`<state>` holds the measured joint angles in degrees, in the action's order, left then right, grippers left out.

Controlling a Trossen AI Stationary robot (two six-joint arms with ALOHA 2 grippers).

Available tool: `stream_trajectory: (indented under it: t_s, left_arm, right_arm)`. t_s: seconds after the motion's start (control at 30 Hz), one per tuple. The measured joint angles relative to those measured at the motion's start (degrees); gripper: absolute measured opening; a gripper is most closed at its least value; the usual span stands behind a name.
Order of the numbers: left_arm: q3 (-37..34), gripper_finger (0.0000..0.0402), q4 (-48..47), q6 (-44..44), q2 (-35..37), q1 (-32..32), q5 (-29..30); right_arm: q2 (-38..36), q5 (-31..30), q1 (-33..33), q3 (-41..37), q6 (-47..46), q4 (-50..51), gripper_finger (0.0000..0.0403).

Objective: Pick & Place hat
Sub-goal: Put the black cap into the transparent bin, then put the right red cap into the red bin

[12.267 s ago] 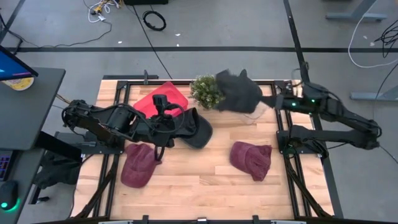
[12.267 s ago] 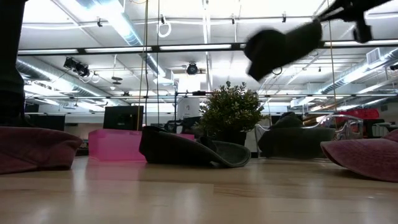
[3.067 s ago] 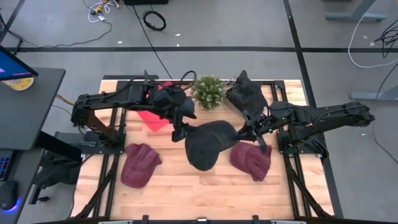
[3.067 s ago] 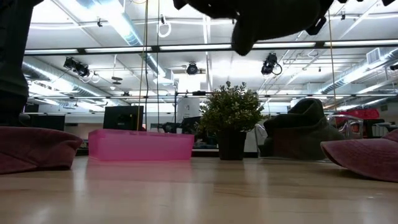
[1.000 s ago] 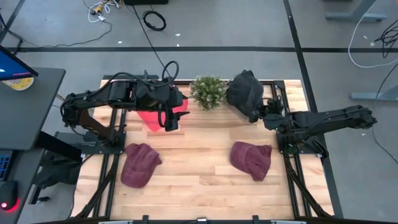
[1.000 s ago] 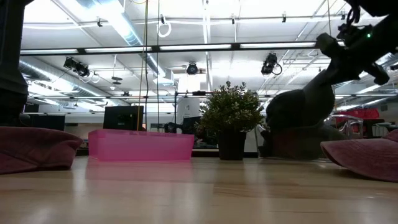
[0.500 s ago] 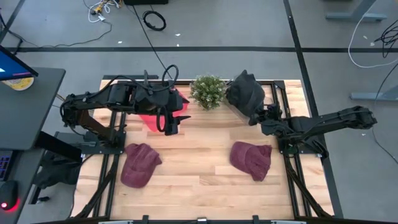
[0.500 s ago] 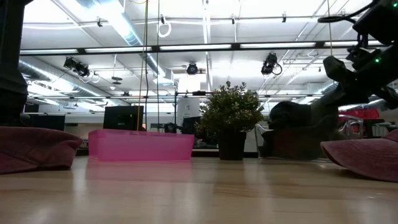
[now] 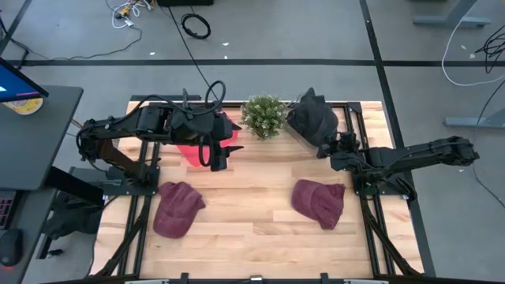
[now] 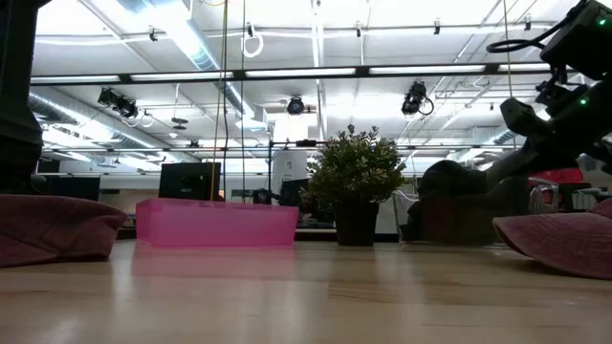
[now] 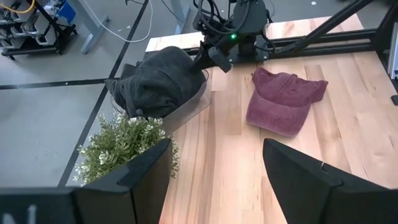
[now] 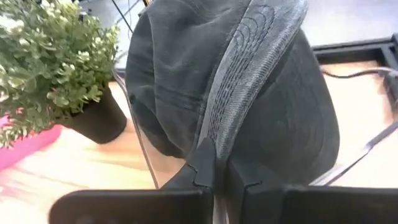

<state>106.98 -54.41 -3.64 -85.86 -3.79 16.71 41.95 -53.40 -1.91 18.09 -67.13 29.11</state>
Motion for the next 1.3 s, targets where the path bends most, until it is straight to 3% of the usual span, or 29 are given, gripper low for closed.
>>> stream_trajectory:
  t_s: [0.53, 0.73, 0.87, 1.1, 1.3]
  left_arm:
    - [0.0, 0.0254, -0.4, 0.0, 0.0, 0.0, 0.0]
    - [0.0, 0.0254, -0.4, 0.0, 0.0, 0.0, 0.0]
    - [0.0, 0.0254, -0.5, 0.0, 0.0, 0.0, 0.0]
    - [0.0, 0.0254, -1.2, 0.0, 0.0, 0.0, 0.0]
    - [0.0, 0.0254, -3.2, 0.1, 0.0, 0.0, 0.0]
  right_arm:
    - [-2.2, 7.6, 0.0, 1.5, 4.0, -2.4, 0.0198]
    - [-2.3, 7.4, 0.0, 9.7, 4.0, 14.0, 0.0194]
    - [-2.3, 10.4, 0.0, 14.8, 3.3, 22.4, 0.0180]
    - [-2.3, 22.6, 0.0, 21.5, 5.4, 29.3, 0.0169]
    - [-2.3, 38.7, 0.0, 28.1, 14.0, 30.5, 0.0168]
